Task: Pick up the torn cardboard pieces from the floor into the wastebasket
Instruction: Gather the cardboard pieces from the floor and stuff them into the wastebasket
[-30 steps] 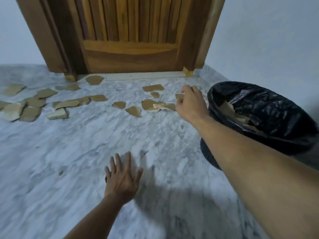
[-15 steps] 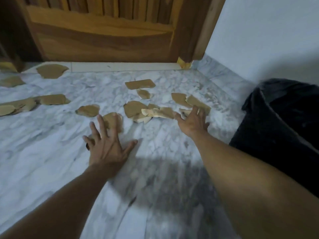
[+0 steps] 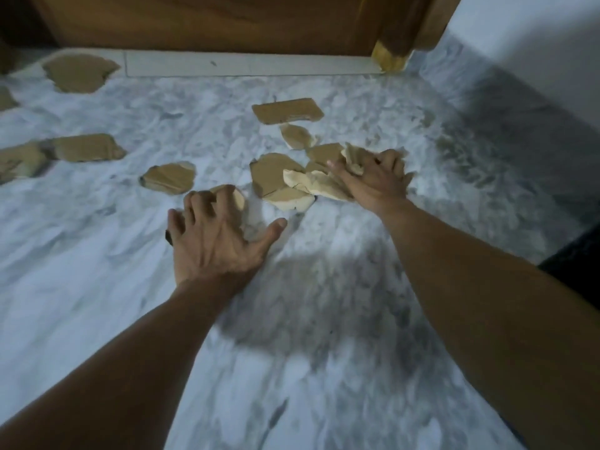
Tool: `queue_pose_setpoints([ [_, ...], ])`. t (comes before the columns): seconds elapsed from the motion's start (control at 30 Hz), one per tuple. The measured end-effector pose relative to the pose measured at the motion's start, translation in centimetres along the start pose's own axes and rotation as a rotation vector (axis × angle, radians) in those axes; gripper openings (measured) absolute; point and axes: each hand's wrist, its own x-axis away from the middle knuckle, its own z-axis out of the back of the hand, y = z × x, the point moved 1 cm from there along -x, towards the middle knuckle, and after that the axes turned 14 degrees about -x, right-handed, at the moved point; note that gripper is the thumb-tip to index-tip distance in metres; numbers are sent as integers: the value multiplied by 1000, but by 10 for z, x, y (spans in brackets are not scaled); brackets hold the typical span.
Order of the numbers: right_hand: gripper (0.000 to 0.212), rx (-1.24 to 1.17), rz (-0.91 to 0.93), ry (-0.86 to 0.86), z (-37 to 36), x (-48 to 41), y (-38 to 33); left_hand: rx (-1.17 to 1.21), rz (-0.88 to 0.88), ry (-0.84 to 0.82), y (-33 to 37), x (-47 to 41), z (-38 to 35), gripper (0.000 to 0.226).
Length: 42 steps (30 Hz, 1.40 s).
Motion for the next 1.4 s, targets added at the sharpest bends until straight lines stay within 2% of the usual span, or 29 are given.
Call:
queue_pose_setpoints([
  [0.1, 87, 2, 161, -36, -24, 3, -22, 57, 7, -59, 1, 1, 1, 116],
  [0.17, 70, -31, 296, -67, -38, 11, -38, 67, 9, -85, 1, -1, 0, 119],
  [0.3, 62, -86, 422, -94, -58, 22, -66, 1, 22, -94, -2, -1, -4, 86],
  [0.37, 51, -295, 402, -131, -59, 16, -81, -6, 34, -109, -3, -2, -6, 73],
  [0.43, 47, -442, 373, -92, -59, 2, -95, 7, 48, -117, -3, -2, -5, 67],
  [0.5, 59, -376, 348, 3, -59, -21, -109, 27, 59, -124, -2, -2, -3, 67],
  [0.57, 74, -238, 301, 21, -58, -49, -121, 50, 74, -124, -1, -2, 0, 71],
  [0.63, 85, -166, 210, -67, -57, -74, -129, 49, 96, -110, 2, -5, 4, 75],
  [0.73, 83, -82, 111, -230, -59, -88, -136, 70, 140, -76, -1, -9, 5, 87],
  [0.83, 85, 59, 153, -276, -68, -65, -140, 85, 165, -73, -9, -8, 2, 104],
  [0.9, 81, 69, 154, -299, -69, -45, -134, 67, 177, -101, -11, -7, 0, 108],
  [1.07, 61, -81, 186, -387, -57, 9, -103, -30, 136, -143, -7, -12, -6, 91],
  [1.17, 36, -175, 203, -458, -43, 54, -96, -51, 82, -101, -16, -4, -10, 76],
  [1.2, 39, -176, 211, -488, -38, 70, -94, -34, 67, -95, -18, 1, -10, 72],
  [1.27, 61, -197, 213, -545, -28, 100, -88, 19, 51, -74, -20, 13, -7, 68],
  [1.33, 72, -217, 211, -473, -17, 117, -77, 79, 55, 12, -19, 24, 2, 73],
  [1.4, 71, -238, 59, -202, -4, 129, -63, 67, 14, 111, -26, 22, 12, 87],
])
